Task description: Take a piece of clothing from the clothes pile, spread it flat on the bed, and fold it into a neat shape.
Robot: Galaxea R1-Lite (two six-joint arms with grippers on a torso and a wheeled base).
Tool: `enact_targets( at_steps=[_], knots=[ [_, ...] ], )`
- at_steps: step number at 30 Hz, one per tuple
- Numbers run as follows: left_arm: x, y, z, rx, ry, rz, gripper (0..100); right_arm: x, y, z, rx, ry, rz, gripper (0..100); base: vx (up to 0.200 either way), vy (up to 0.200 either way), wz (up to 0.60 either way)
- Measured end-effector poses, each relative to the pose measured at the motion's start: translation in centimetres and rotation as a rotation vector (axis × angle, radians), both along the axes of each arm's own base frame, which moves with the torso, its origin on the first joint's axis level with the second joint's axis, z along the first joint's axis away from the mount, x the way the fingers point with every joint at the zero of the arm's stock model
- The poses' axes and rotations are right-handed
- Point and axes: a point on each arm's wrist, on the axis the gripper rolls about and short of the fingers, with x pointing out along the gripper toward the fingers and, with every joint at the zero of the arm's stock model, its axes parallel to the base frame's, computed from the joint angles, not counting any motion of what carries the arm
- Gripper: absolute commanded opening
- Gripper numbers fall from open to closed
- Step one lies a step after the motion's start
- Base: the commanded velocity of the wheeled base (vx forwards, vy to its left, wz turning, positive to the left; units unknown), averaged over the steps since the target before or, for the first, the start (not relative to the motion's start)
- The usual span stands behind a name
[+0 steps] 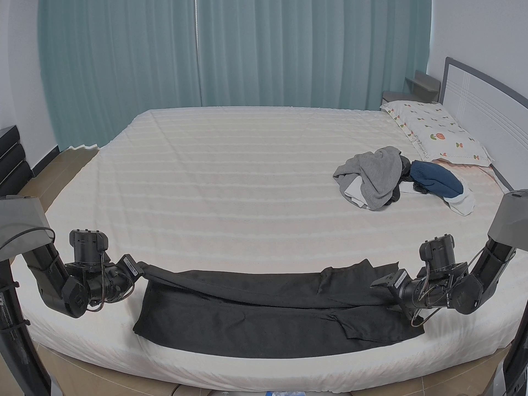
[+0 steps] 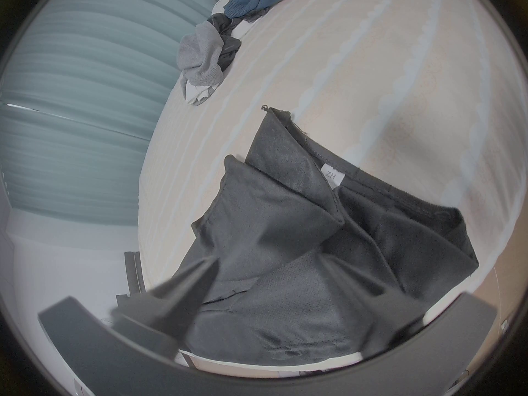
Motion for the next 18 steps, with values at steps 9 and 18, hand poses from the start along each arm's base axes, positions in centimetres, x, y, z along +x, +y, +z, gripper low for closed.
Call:
enact_targets(
  at_steps=[9, 18],
  knots=[
    [0.08, 0.04, 0.1, 0.002, -0.005, 0.0, 0, 0.47, -0.42, -0.36, 0.0, 0.005, -0.015, 0, 0.0, 0.0, 0.0],
    [0.26, 0.05, 0.24, 0.005, -0.015, 0.0, 0, 1.08, -0.86, 0.32, 0.008, -0.025, -0.031, 0, 0.0, 0.0, 0.0]
  ],
)
